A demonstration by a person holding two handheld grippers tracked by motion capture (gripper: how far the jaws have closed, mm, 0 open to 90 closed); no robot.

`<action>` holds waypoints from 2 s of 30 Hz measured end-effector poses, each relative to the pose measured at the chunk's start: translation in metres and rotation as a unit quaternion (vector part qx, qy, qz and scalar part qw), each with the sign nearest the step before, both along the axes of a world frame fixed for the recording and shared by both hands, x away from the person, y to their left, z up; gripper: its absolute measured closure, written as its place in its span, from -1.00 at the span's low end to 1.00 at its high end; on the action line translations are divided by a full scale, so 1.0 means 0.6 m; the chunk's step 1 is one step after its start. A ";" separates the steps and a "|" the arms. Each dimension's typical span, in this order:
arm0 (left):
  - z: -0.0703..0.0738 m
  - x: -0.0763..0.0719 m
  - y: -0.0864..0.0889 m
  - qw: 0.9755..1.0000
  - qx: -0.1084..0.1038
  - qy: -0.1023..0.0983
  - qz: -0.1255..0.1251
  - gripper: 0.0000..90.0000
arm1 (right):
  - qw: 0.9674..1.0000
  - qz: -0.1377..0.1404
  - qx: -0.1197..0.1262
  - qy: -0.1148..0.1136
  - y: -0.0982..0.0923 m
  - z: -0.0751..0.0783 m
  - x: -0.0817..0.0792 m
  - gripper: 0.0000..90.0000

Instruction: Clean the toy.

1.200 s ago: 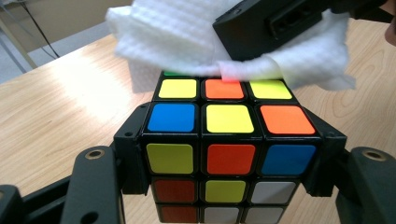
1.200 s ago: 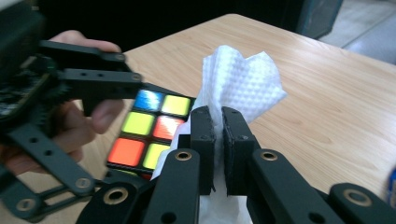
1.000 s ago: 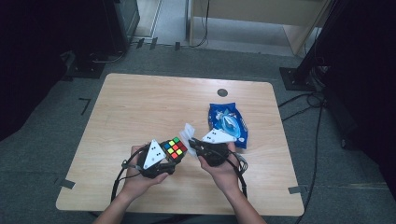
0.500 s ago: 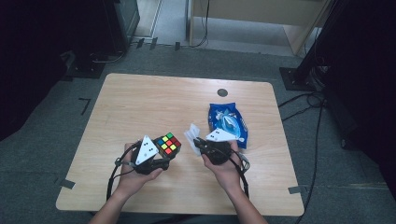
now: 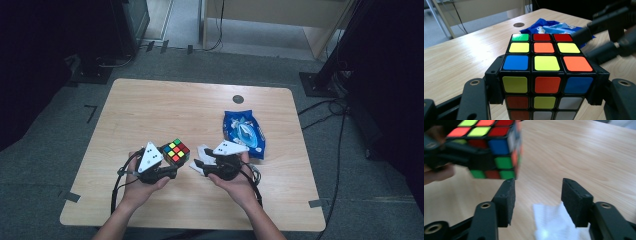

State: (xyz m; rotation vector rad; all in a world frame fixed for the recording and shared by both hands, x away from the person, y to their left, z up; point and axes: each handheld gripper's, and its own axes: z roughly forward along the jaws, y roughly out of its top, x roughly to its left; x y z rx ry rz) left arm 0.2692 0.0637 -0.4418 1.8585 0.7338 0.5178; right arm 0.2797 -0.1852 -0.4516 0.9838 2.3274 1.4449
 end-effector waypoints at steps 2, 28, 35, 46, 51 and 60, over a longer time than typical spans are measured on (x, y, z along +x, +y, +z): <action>0.001 0.001 0.002 1.000 -0.010 0.005 0.003 -0.25 | 1.000 0.020 0.000 -0.003 0.011 -0.003 -0.005 -0.08; 0.009 -0.009 -0.022 0.997 -0.066 0.045 0.018 -0.25 | 0.994 -0.038 0.047 -0.094 0.081 -0.024 -0.044 -0.24; 0.004 -0.003 -0.020 0.996 -0.069 0.061 0.008 -0.26 | 0.995 -0.038 0.030 -0.085 0.080 -0.022 -0.042 -0.22; 0.010 -0.002 -0.016 0.995 -0.079 0.067 -0.006 -0.27 | 0.995 -0.040 0.007 -0.091 0.070 -0.021 -0.042 -0.22; 0.011 -0.004 -0.016 0.995 -0.079 0.065 -0.006 -0.25 | 0.993 -0.046 -0.008 -0.109 0.074 -0.018 -0.048 -0.23; 0.010 -0.006 -0.017 0.995 -0.080 0.063 -0.002 -0.25 | 0.992 -0.046 -0.001 -0.116 0.074 -0.021 -0.047 -0.23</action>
